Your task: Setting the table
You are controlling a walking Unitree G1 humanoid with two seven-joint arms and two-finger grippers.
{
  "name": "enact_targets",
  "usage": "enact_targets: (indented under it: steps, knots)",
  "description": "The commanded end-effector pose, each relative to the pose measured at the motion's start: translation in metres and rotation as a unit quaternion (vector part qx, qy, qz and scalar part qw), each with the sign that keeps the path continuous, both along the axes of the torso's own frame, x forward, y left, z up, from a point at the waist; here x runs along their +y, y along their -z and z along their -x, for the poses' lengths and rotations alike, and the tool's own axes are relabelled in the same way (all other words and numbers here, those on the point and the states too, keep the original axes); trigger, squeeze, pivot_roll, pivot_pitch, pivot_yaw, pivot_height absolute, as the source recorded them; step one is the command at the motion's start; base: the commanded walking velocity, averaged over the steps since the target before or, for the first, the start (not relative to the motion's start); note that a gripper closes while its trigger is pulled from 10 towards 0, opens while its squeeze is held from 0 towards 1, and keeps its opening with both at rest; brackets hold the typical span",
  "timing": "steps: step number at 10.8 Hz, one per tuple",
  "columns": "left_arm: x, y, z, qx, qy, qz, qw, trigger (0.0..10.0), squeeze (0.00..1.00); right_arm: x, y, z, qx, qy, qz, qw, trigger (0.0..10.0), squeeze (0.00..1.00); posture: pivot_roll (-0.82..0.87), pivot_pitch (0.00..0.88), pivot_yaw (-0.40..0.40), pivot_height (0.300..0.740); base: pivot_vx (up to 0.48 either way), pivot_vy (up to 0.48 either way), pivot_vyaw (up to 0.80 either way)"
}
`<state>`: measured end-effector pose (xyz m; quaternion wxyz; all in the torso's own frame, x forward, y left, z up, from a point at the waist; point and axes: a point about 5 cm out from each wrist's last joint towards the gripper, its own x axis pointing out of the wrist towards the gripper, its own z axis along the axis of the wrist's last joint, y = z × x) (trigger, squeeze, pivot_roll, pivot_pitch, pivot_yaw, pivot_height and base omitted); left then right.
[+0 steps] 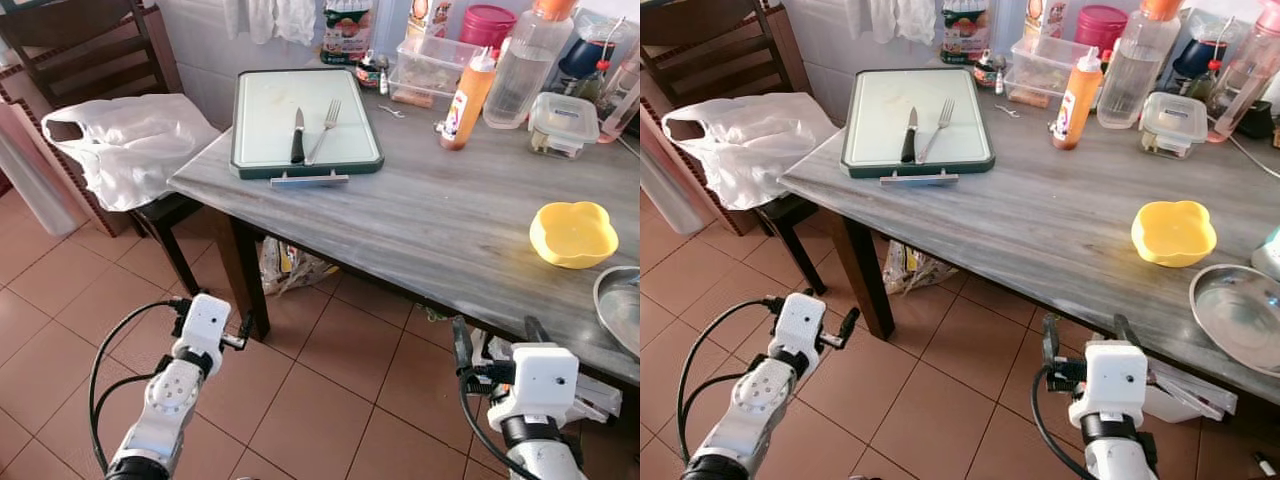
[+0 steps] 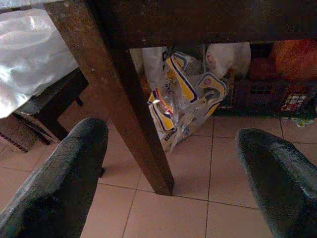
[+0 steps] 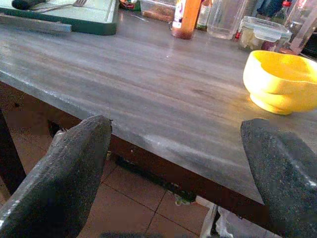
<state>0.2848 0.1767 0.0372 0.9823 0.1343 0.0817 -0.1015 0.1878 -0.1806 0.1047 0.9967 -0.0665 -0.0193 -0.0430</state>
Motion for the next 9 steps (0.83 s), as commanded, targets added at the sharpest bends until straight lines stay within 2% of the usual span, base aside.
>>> enact_targets:
  steps: [1, 9]
  knots:
    - [0.0007, 0.0031, 0.0009, 0.005, 0.004, -0.006, 1.0, 10.0, 0.0, -0.0024, 0.0028, 0.0027, 0.005, 0.004, 0.001, 1.0, 10.0, 0.0, 0.08, 0.097, -0.018, 0.74, -0.274, 0.0, 0.0]
    - [0.0057, 0.0089, 0.0001, 0.017, 0.008, -0.011, 1.0, 10.0, 0.0, -0.0048, 0.0033, 0.0027, 0.005, 0.008, 0.003, 1.0, 10.0, 0.0, 0.07, 0.108, -0.014, 0.74, -0.275, 0.0, 0.0]
